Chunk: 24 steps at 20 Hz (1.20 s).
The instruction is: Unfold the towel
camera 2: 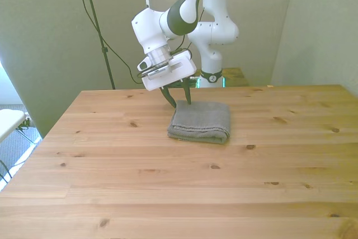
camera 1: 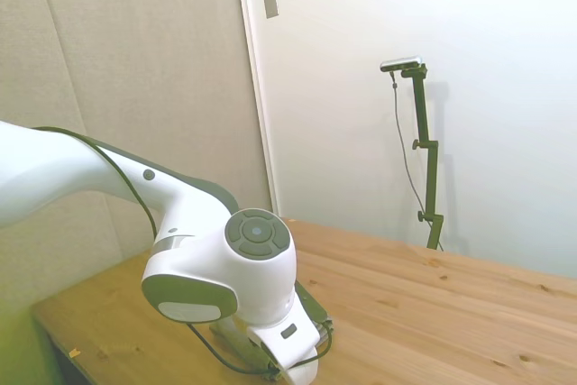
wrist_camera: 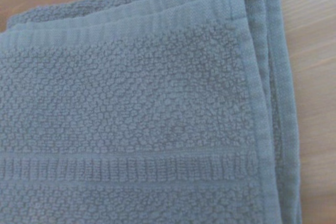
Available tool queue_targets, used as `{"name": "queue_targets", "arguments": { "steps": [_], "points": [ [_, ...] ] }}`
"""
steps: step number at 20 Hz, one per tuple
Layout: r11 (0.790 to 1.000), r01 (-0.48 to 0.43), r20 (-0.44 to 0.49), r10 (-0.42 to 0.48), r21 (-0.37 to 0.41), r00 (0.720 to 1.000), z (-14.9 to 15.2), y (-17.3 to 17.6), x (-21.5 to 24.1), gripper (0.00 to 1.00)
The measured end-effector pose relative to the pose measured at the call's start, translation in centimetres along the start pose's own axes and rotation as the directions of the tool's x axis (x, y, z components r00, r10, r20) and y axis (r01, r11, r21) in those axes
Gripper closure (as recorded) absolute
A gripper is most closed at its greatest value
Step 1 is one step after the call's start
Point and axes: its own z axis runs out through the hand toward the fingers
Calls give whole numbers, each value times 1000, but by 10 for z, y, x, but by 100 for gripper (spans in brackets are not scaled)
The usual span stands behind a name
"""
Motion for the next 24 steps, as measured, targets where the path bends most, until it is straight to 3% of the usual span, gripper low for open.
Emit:
{"name": "queue_targets", "arguments": {
  "steps": [15,19,24],
  "points": [
    [1000,24,-6,-24,4,1000,-5,-11,-1,100],
    [997,72,-9,-72,27,997,-23,-41,-7,100],
    [987,153,-21,-152,45,988,-36,-103,-33,100]
  ]
}}
